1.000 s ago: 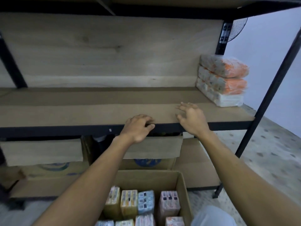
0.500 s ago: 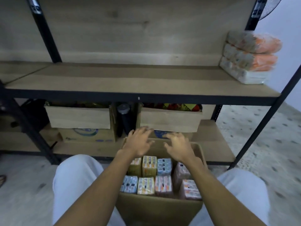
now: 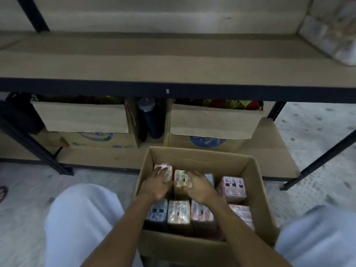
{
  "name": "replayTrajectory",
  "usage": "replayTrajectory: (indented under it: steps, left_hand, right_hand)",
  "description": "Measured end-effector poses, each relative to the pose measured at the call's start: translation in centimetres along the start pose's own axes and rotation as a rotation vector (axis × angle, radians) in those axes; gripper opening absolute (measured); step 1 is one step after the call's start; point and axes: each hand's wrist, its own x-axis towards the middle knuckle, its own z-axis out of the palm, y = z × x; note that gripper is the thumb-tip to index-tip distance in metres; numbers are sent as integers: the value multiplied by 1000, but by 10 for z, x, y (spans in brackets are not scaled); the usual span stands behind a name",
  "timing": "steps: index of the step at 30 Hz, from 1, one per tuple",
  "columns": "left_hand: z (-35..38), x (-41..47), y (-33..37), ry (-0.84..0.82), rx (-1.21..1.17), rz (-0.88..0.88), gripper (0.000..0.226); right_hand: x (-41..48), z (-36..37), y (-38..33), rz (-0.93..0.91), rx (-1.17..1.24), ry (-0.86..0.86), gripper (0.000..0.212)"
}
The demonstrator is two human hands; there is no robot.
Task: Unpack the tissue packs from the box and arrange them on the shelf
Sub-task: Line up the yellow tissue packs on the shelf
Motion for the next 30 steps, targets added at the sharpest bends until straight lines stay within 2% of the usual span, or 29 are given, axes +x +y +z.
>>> replayTrajectory:
  steps: [4, 10, 14, 18, 22, 25, 30]
  left_hand:
    - [17, 33, -16, 42, -164, -26, 59]
    - [34, 73, -27, 62, -180, -49, 63]
    - [47, 83, -30, 147, -141, -45, 56]
    - [55, 88, -33, 245, 14, -9, 56]
    - [57, 90, -32, 254, -5, -44, 66]
    - [57, 88, -30, 253, 39, -28, 62]
    - [63, 84, -33, 233, -226, -29, 42]
  right_hand:
    - [32, 15, 1, 9, 12, -21, 65]
    - [71, 30, 10, -73, -84, -39, 75]
    - [84, 43, 14, -80, -82, -57, 83]
    - [89, 53, 22, -98, -68, -41, 89]
    - [90, 52, 32, -89, -89, -36, 85]
    - [90, 51, 38, -97, -116, -48, 87]
    - [86, 49, 49, -88, -148, -44, 93]
